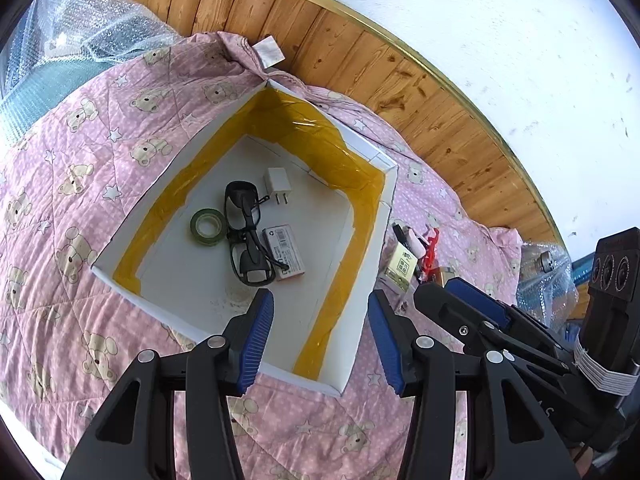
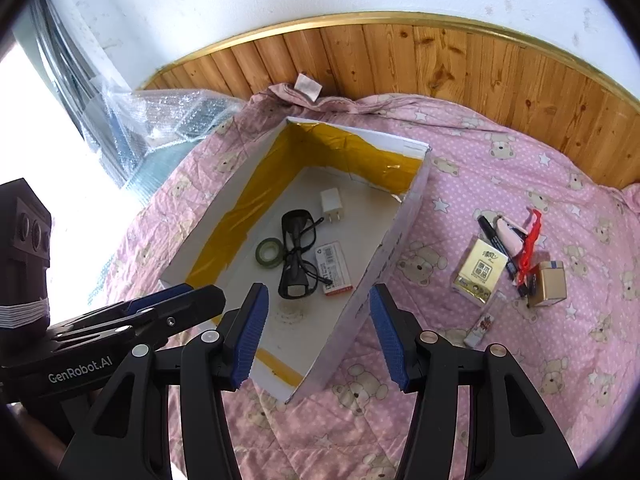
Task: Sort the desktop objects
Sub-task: 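Move both open tools from the box toward the items on the quilt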
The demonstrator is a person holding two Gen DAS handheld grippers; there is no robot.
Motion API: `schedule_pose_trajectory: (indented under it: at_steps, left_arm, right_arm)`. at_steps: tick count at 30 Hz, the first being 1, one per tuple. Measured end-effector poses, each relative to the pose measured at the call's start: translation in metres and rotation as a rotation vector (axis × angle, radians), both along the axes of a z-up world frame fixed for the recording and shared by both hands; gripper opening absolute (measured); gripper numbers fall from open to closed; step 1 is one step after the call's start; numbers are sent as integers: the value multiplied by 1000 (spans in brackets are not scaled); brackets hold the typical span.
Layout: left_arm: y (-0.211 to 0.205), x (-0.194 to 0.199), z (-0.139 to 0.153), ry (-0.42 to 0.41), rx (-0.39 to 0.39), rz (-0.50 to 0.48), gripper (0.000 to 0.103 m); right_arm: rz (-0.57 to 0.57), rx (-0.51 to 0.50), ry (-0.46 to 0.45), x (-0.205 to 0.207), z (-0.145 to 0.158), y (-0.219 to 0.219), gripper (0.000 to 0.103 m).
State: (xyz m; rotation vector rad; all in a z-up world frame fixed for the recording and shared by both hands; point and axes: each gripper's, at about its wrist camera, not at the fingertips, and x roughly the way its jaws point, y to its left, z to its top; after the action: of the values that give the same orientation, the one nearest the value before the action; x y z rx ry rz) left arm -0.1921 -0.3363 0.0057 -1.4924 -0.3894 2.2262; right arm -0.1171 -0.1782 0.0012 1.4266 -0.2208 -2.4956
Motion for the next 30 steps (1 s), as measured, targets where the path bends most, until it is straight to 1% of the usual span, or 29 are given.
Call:
schedule_pose_trajectory:
  at_steps: [7,13,23,30]
  left_arm:
    - [8,10,8,14,0,-22,51]
    - [23,17,11,16,-10,-51,51]
    - [71,23,10,8,-36,-148,51]
    - [107,20,4,-2,-61,-213,51]
  right_arm:
    - [-26,-10,9,14,4,13,56]
    - [-72,-31,4,22,3,36,56]
    - [-170,-69,-12,31,-5,86,56]
    - [-232,-91,-25,31,-14,119,56]
